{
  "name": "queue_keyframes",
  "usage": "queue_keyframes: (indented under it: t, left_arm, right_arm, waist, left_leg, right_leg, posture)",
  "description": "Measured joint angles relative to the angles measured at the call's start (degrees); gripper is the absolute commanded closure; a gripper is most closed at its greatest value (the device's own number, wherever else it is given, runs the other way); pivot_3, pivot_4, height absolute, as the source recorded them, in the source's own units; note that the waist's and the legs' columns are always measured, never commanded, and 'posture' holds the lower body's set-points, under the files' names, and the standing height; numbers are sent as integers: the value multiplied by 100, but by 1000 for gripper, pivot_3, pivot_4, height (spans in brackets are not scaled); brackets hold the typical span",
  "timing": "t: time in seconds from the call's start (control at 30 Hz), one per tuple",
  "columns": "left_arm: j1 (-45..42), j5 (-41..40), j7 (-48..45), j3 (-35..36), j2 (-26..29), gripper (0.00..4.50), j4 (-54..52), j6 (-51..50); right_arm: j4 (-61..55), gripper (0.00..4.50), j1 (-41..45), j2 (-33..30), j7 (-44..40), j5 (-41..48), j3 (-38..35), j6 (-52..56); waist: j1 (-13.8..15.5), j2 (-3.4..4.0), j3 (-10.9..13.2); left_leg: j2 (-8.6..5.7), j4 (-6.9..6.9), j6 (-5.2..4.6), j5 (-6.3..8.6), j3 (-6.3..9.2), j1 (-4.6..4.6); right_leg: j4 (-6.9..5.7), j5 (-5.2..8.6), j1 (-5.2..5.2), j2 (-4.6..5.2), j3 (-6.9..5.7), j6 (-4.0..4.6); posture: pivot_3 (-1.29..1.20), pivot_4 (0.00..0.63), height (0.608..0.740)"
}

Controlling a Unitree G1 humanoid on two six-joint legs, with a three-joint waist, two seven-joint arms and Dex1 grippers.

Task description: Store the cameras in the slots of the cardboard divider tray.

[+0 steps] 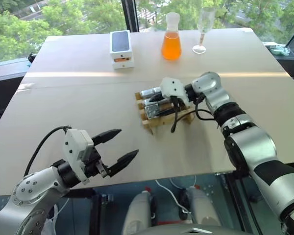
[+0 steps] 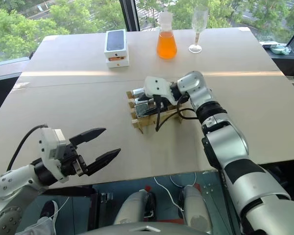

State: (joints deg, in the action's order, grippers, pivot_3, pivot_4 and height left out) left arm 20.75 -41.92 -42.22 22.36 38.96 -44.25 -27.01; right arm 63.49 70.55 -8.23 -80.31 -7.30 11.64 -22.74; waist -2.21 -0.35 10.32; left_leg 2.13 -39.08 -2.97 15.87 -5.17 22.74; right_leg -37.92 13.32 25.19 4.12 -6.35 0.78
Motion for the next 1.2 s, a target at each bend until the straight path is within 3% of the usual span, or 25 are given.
queue_keyframes:
  t: [0.6, 0.7, 0.77, 1.03, 1.2]
  left_arm:
    - [-162, -3, -7, 12, 3, 0, 104, 3]
    - [-186, -3, -9, 12, 4, 0, 111, 1]
    - [-192, -3, -9, 11, 4, 0, 111, 1]
    - [-276, -41, 13, 9, 3, 0, 112, -13]
    - [-593, -292, 193, 7, -58, 0, 154, -77]
  right_arm:
    - [285, 1918, 15, -39, 877, -570, 479, -706]
    - [300, 2598, 15, -39, 942, -584, 503, -727]
    - [302, 2679, 15, -40, 1000, -587, 514, -748]
    - [230, 2679, -4, -162, 804, -445, 506, -739]
    - [-609, 2679, -312, -362, 423, 72, 301, -636]
  waist:
    - [0, -1, -1]
    - [-1, -2, -1]
    - [0, -2, -2]
    - [16, -3, -2]
    - [27, -2, -2]
  left_leg:
    - [1, -5, 5, -4, 0, -11]
    - [1, -6, 5, -4, 1, -14]
    - [1, -6, 6, -4, 1, -14]
    - [1, -7, 6, -5, 3, -11]
    - [1, -6, 6, -4, 9, -8]
  right_leg:
    - [-5, 0, -8, -2, 0, 0]
    - [-6, 0, -10, -2, 1, 0]
    - [-7, 0, -10, -2, 1, 0]
    - [-5, 0, -11, -2, 1, 0]
    - [-4, 0, -11, -2, -3, 0]
  posture:
    - [0, 150, 740]
    - [0, 150, 740]
    - [0, 150, 740]
    - [0, 150, 740]
    - [0, 150, 740]
